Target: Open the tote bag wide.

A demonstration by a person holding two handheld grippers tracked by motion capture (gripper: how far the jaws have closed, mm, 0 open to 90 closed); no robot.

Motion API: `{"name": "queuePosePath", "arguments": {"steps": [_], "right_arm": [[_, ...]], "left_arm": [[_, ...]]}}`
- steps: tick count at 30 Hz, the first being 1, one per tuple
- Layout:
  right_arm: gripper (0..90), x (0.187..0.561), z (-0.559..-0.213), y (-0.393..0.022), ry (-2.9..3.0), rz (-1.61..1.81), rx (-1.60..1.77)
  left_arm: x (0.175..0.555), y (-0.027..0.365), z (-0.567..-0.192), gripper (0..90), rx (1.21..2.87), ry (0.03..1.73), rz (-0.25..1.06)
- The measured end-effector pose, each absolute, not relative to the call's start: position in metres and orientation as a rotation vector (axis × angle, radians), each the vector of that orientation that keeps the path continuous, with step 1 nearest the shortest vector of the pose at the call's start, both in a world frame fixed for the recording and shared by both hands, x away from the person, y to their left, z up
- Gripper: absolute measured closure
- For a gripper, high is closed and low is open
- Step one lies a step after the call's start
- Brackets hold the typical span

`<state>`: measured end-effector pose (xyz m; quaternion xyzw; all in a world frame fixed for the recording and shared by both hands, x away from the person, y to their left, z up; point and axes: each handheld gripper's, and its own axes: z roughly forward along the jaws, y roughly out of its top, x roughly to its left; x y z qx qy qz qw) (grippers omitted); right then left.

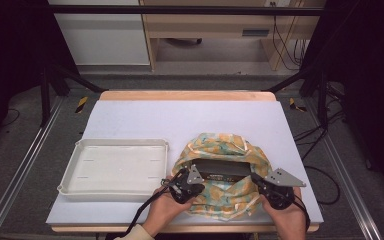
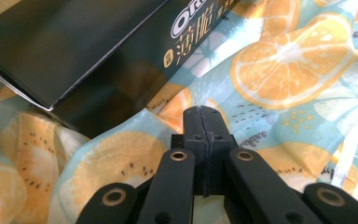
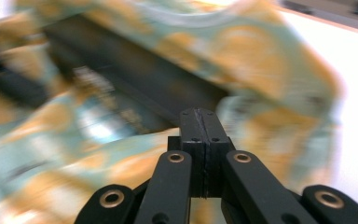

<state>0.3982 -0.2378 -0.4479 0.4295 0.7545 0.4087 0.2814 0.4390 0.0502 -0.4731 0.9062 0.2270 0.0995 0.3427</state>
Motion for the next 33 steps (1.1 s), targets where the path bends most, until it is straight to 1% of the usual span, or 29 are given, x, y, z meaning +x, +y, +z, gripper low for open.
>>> {"name": "queuePosePath", "arguments": {"steps": [6, 14, 23, 27, 33], "right_arm": [[90.0, 0.419, -0.462, -0.244, 2.049, 0.963, 1.269], [90.0, 0.432, -0.478, -0.244, 2.161, 0.857, 1.332], [90.0, 0.438, -0.479, -0.246, 2.138, 0.848, 1.346], [90.0, 0.432, -0.474, -0.247, 2.111, 0.877, 1.343], [90.0, 0.41, -0.448, -0.249, 2.024, 0.969, 1.28]], "left_arm": [[0.439, 0.05, -0.473, 90.0, 2.351, 0.592, 0.252], [0.439, 0.051, -0.473, 90.0, 2.355, 0.597, 0.249], [0.441, 0.055, -0.473, 90.0, 2.36, 0.599, 0.25], [0.441, 0.056, -0.473, 90.0, 2.358, 0.596, 0.244], [0.442, 0.056, -0.472, 90.0, 2.373, 0.588, 0.249]]}}
